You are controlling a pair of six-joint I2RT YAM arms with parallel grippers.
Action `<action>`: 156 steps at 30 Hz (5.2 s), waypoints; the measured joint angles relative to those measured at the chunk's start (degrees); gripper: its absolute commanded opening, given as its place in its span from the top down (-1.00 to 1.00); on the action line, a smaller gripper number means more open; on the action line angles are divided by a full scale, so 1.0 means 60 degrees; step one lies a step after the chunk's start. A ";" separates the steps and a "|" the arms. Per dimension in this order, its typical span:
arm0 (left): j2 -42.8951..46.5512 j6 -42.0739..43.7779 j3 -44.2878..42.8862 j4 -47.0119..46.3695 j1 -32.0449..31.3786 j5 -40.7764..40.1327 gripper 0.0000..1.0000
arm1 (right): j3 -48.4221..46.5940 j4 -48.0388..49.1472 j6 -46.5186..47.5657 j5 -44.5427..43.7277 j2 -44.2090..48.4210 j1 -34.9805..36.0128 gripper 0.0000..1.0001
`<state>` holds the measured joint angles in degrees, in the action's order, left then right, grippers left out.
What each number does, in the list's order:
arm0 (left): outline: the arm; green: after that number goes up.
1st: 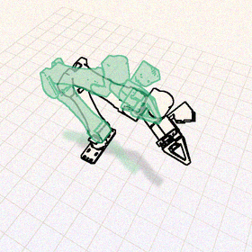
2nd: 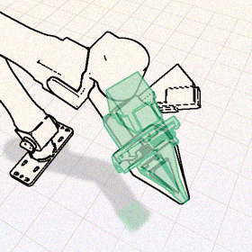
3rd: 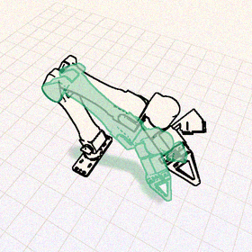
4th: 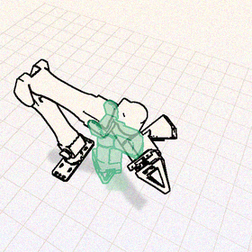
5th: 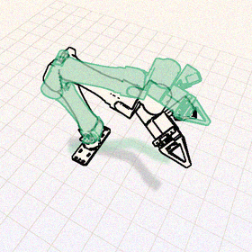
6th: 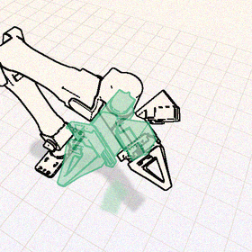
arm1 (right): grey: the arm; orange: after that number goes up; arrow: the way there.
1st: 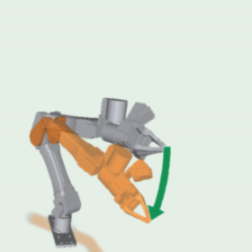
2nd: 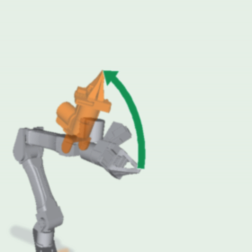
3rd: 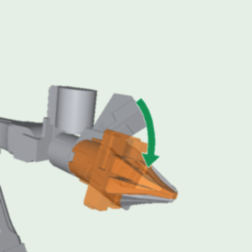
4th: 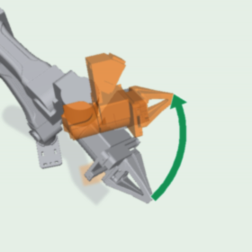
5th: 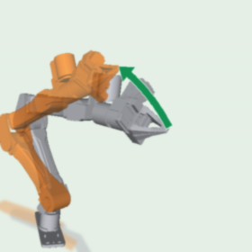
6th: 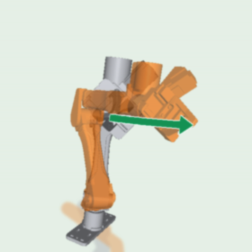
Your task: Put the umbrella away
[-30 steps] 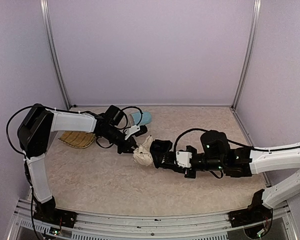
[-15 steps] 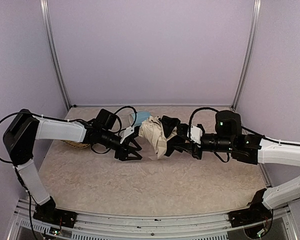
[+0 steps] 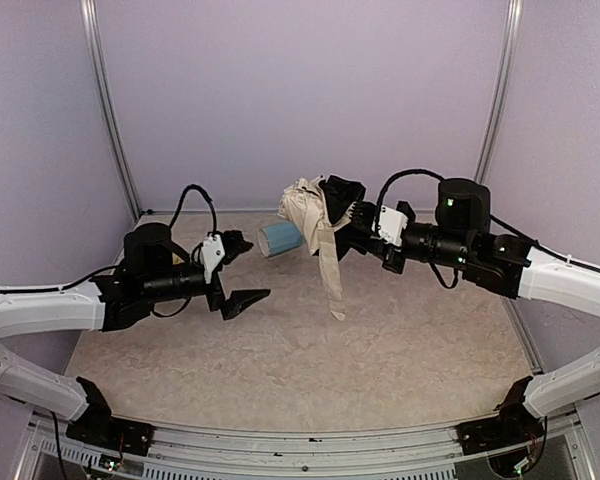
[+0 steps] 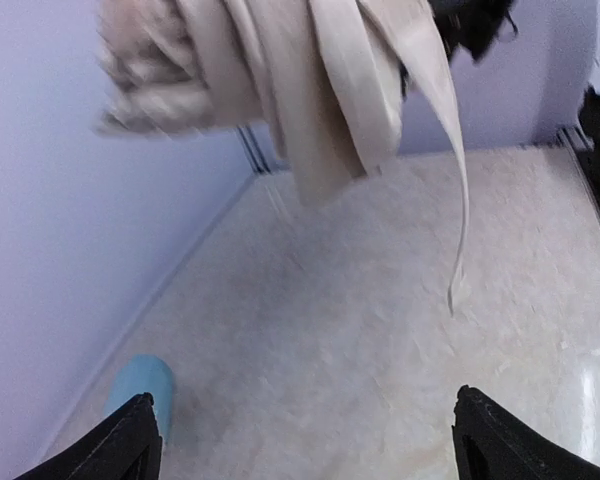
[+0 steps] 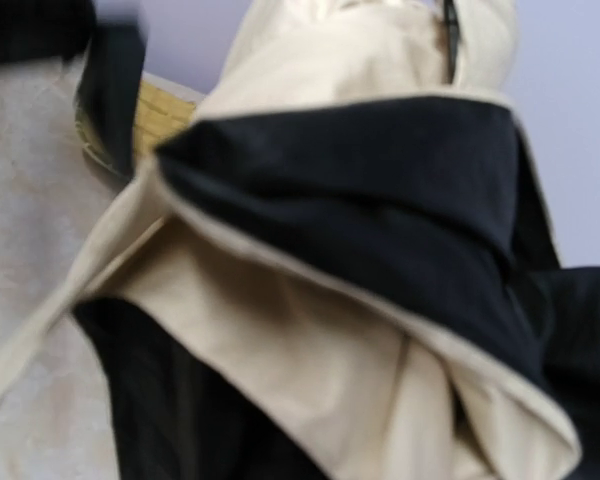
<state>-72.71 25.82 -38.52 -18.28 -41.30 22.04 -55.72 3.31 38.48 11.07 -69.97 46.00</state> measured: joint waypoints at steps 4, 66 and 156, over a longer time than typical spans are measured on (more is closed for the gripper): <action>0.1464 -0.1526 0.0627 -0.3337 -0.0011 -0.0834 -0.93 | -0.0393 -0.0109 0.0095 0.0506 -0.0004 -0.0266 1.00; -0.4193 -0.1606 -0.0055 -0.6965 -0.0831 0.1242 1.00 | -0.2488 -0.3752 -0.1370 0.2838 0.0240 -0.1195 1.00; -0.5894 0.3916 -0.0073 -0.3697 -0.3752 -0.3708 1.00 | 0.1632 -0.0117 -0.6499 0.3603 -0.4430 -0.0499 -0.15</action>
<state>-108.07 49.32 -38.96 -40.47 -63.81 -0.21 -45.93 2.61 -0.51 32.69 -96.55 43.00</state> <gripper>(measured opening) 0.011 0.569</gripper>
